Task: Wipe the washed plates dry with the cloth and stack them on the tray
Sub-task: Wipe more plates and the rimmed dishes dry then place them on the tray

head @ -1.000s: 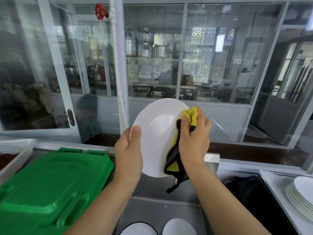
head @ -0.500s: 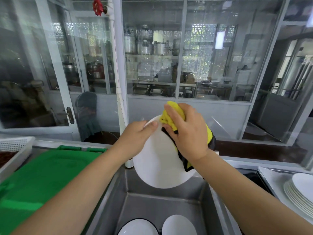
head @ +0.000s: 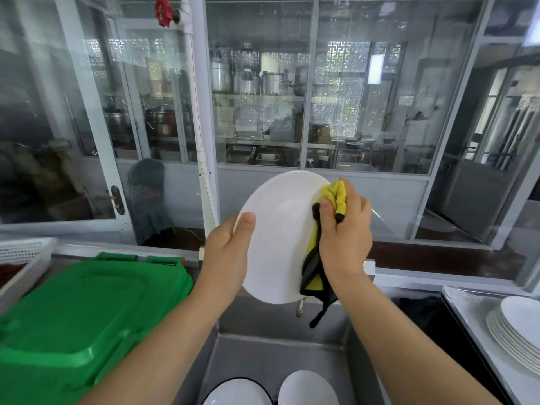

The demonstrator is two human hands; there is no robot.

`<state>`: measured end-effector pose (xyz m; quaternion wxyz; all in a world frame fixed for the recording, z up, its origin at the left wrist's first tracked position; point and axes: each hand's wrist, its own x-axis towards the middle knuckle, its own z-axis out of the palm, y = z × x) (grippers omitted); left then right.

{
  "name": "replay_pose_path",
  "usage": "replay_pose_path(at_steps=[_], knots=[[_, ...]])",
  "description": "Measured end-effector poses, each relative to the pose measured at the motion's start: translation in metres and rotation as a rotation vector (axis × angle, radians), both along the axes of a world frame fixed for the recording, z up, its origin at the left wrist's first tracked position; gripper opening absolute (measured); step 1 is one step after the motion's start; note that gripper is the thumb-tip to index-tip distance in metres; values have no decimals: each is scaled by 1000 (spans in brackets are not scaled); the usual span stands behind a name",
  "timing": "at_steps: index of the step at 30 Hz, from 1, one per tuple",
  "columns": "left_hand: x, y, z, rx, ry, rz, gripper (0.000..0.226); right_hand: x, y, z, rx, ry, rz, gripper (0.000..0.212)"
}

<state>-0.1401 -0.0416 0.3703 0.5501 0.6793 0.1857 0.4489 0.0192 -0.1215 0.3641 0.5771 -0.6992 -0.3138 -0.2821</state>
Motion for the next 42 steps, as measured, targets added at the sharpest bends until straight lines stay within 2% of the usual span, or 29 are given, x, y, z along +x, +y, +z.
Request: replay_pose_path(at_steps=[2,3,6,10,14,16,19,24,27,32,38,42], knots=[[0,13,5,-63,116,-63,18,3,-6,2,-74,-80,14,43],[-1,20,9,-69,184,-94,18,4,-8,3,-127,-137,17,44],[-1,29,14,-2,326,-109,44,1,-9,9,-231,-331,-8,44],[4,21,10,92,309,-25,53,-10,-6,20,-284,-561,-20,42],[9,7,9,137,302,-45,60,-20,0,24,-365,-798,-11,39],[8,5,7,129,281,-24,63,-19,0,26,-373,-793,15,41],[4,8,5,17,186,39,60,-12,-6,28,-340,-601,1,45],[0,12,2,-185,-12,76,35,-13,-11,14,-376,-377,-203,54],[6,8,-1,-244,-50,70,31,-27,-5,11,-405,-346,-199,61],[13,9,3,-257,-125,113,31,-58,2,0,-482,-504,-25,62],[12,24,10,-332,-204,149,31,-62,0,-33,-551,-807,235,56],[5,31,15,-318,-183,163,29,-32,-13,-50,-554,-901,248,66]])
